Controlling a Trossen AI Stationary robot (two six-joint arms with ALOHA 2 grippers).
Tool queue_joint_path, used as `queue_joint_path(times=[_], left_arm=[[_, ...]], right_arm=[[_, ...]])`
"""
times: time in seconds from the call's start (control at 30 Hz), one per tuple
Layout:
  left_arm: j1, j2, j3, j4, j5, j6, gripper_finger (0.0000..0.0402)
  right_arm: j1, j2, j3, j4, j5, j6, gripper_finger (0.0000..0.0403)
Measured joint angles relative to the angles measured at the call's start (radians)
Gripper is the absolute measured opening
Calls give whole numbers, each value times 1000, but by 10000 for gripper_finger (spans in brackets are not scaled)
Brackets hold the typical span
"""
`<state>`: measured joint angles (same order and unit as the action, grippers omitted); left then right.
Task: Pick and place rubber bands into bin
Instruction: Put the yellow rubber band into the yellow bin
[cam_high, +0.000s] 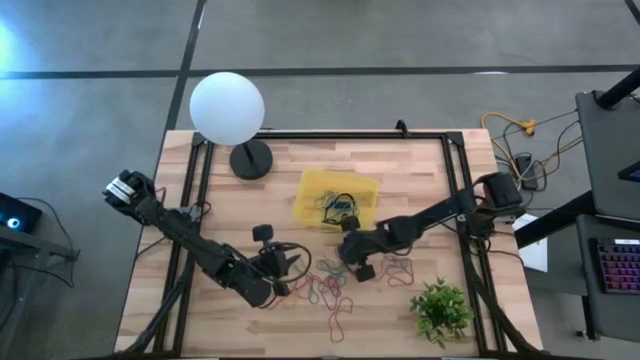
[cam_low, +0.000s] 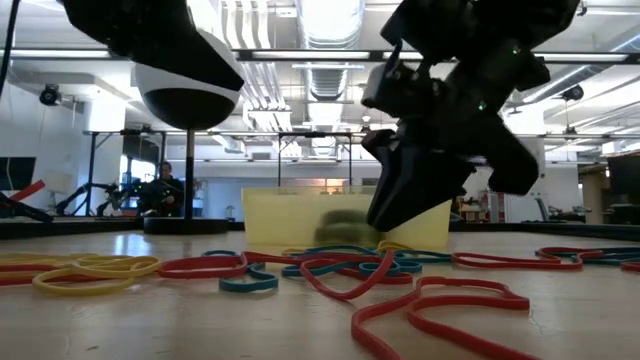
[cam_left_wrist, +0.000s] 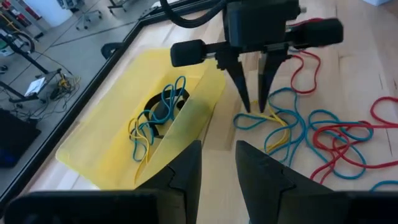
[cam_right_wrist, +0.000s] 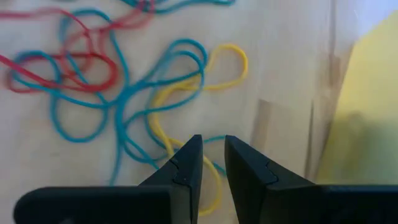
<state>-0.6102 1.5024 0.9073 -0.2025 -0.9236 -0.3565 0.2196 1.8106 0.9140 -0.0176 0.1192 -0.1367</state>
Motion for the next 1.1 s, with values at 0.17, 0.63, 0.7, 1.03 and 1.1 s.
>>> queue_joint_path(times=[0.17, 0.63, 0.7, 1.03, 1.1], left_arm=[[0, 0, -17, 0, 0, -2, 83], [0, 0, -26, 4, -1, -3, 83], [0, 0, -26, 5, -1, -3, 83], [0, 0, -26, 11, -1, -3, 83], [0, 0, -25, 12, -1, -3, 83]], right_arm=[[0, 18, 34, -46, 20, -22, 57], [0, 25, 42, -129, 41, -23, 117], [0, 25, 41, -130, 41, -21, 121], [0, 39, 46, -134, 41, 3, 110], [0, 50, 52, -133, 41, 11, 106]])
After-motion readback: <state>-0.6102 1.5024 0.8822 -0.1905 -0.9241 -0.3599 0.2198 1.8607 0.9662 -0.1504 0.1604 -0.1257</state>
